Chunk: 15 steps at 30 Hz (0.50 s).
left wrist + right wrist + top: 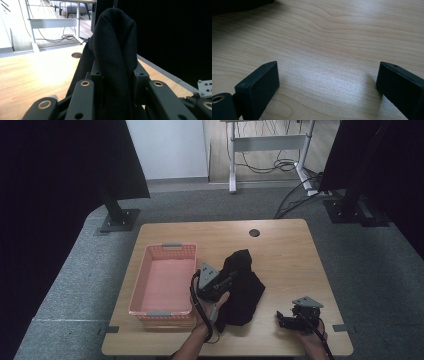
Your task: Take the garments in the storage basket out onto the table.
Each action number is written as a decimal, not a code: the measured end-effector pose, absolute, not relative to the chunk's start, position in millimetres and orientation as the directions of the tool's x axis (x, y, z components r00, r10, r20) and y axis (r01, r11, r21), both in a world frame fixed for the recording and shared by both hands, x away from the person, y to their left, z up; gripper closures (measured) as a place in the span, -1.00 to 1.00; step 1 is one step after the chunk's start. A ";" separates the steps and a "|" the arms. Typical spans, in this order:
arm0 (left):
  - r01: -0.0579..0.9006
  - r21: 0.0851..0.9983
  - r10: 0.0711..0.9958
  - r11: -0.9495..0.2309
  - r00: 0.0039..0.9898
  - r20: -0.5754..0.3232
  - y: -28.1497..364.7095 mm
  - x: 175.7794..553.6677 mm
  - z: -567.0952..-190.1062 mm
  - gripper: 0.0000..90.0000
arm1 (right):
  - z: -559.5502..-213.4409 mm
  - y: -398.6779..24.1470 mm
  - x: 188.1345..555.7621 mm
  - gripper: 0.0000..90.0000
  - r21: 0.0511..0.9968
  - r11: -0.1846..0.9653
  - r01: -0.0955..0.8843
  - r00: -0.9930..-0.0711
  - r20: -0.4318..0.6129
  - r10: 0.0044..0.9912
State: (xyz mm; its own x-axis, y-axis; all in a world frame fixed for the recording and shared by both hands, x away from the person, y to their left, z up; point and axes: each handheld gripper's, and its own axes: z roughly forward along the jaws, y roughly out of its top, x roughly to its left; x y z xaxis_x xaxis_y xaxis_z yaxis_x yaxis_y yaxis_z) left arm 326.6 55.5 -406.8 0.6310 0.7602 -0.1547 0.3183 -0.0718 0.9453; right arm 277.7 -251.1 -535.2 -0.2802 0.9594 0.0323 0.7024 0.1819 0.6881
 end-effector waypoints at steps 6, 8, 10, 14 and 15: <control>0.326 0.942 0.762 -0.076 0.628 -0.156 51.8 328.1 -411.0 0.53 | -535.2 -251.0 277.7 -0.91 0.688 0.182 0.703 -0.280 0.033 0.959; 0.327 0.942 0.762 -0.079 0.628 -0.154 49.9 328.6 -412.6 0.53 | -535.2 -251.0 277.7 -0.91 0.688 0.182 0.703 -0.280 0.033 0.959; 0.330 0.940 0.762 -0.082 0.629 -0.155 47.8 328.8 -414.1 0.53 | -535.2 -251.0 277.7 -0.91 0.688 0.182 0.703 -0.280 0.033 0.959; 0.336 0.937 0.757 -0.089 0.634 -0.156 44.6 328.3 -418.7 0.53 | -535.2 -251.1 277.7 -0.91 0.688 0.182 0.703 -0.280 0.033 0.959; 0.340 0.936 0.757 -0.088 0.634 -0.159 44.1 328.4 -420.2 0.53 | -535.2 -251.1 277.7 -0.91 0.688 0.182 0.703 -0.280 0.033 0.959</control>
